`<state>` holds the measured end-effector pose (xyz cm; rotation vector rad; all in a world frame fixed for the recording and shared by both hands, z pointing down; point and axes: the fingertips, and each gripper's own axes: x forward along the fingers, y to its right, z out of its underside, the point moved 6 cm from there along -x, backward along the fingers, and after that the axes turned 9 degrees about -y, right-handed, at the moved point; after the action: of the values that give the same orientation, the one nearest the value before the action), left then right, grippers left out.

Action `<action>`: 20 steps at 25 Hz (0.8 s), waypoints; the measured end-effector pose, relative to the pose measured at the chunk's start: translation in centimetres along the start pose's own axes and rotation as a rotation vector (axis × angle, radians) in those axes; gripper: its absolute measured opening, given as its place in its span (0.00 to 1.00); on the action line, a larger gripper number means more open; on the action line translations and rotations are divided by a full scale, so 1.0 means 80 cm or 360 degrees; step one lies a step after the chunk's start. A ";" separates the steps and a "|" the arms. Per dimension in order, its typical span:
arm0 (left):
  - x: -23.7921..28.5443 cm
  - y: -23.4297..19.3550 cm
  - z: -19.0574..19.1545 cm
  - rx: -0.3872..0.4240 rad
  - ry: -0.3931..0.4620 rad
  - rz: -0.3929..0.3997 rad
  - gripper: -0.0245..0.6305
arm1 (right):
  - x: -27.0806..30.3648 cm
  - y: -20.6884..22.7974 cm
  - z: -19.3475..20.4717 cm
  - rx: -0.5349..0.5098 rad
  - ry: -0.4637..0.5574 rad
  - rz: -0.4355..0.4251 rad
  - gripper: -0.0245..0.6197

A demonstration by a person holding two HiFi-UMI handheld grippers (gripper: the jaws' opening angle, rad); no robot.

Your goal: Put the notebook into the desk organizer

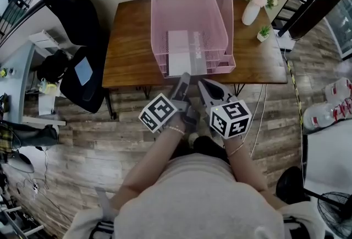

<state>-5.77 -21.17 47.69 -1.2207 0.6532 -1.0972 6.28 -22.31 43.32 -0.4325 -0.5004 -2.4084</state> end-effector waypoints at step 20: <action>0.004 -0.025 -0.005 -0.0060 0.0021 -0.0046 0.17 | -0.005 0.008 0.008 0.0039 0.0001 0.0039 0.05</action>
<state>-6.58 -21.54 49.52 -1.2596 0.6704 -1.1224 7.12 -22.31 43.85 -0.4251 -0.5208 -2.3767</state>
